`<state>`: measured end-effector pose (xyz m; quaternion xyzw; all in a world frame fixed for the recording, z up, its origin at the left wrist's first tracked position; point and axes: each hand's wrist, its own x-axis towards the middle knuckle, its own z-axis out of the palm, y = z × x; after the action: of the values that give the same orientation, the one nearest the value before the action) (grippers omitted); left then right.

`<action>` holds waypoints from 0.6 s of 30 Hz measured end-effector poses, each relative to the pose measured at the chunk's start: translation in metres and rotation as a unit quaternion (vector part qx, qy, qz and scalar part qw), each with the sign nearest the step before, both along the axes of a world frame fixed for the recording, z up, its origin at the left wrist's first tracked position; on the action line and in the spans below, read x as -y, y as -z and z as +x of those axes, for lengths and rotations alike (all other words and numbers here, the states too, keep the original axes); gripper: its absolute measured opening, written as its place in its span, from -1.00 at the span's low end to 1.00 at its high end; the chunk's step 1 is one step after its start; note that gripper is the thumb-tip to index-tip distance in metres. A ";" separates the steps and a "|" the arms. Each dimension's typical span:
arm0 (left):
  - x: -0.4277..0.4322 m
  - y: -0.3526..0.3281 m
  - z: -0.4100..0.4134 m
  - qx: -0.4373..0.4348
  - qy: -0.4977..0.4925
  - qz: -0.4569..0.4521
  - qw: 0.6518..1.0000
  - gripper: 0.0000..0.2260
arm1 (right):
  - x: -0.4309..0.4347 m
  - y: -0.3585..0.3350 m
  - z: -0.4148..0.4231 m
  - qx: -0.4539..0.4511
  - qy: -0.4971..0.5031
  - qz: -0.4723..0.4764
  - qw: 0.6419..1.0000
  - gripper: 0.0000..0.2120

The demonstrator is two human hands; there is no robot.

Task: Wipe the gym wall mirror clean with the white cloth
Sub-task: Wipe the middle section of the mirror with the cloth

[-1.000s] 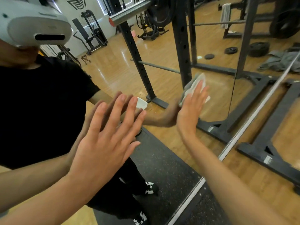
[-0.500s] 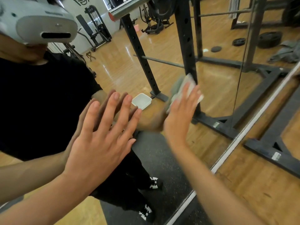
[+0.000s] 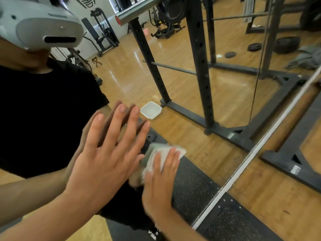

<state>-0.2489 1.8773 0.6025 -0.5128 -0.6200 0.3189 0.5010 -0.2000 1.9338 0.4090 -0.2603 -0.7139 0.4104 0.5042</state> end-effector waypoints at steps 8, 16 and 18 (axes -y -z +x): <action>-0.003 0.000 -0.001 -0.009 -0.005 -0.001 1.000 -0.35 | -0.205 -0.087 -0.015 -0.115 0.126 -0.217 0.961 -0.40; -0.004 -0.003 -0.010 0.063 -0.003 0.009 0.998 -0.34 | 0.044 -0.008 -0.001 -0.007 -0.005 -0.147 0.989 -0.45; -0.004 -0.001 -0.004 0.060 -0.004 0.014 0.998 -0.34 | -0.009 -0.017 -0.005 -0.012 0.023 -0.160 0.987 -0.45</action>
<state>-0.2526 1.8811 0.6038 -0.5215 -0.6554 0.2808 0.4687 -0.2048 1.9424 0.4264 -0.3493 -0.6264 0.5109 0.4740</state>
